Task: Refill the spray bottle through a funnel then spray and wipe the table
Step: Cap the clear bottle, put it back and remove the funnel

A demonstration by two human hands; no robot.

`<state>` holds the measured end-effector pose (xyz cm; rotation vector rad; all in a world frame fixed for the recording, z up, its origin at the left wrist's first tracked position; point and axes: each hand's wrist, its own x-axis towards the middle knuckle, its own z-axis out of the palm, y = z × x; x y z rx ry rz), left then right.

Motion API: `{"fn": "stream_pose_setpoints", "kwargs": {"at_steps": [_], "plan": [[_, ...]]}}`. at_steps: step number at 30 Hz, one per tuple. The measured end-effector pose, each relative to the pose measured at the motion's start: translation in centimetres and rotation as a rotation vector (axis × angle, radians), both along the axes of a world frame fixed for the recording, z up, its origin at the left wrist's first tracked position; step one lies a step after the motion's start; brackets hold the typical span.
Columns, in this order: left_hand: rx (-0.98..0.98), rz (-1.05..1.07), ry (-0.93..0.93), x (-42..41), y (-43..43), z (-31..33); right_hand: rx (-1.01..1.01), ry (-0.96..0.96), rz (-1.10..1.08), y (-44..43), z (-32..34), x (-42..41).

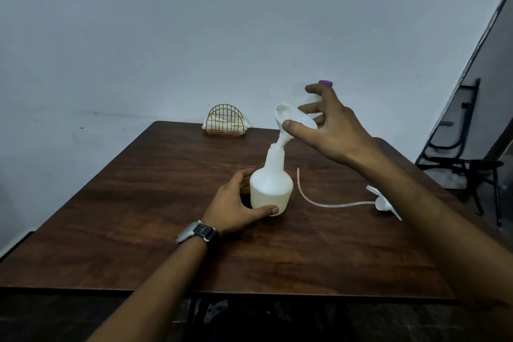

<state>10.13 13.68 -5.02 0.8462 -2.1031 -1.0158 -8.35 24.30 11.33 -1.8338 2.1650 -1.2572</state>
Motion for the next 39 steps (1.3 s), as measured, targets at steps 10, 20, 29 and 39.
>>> {"fn": "stream_pose_setpoints", "kwargs": {"at_steps": [10, 20, 29, 39], "plan": [[0.017, -0.015, -0.013, 0.0, -0.1, 0.1, -0.068, -0.087, -0.009, 0.1, -0.3, -0.1], [0.011, -0.001, 0.0, 0.1, -0.1, -0.1, -0.047, -0.039, -0.009, 0.3, -0.3, -0.2], [0.008, 0.003, -0.011, 0.0, 0.0, -0.1, -0.004, -0.043, -0.017, 0.5, -0.8, -0.7], [0.01, 0.002, -0.016, 0.1, 0.2, 0.0, -0.038, -0.07, -0.002, 0.7, -1.0, -1.0]]}}
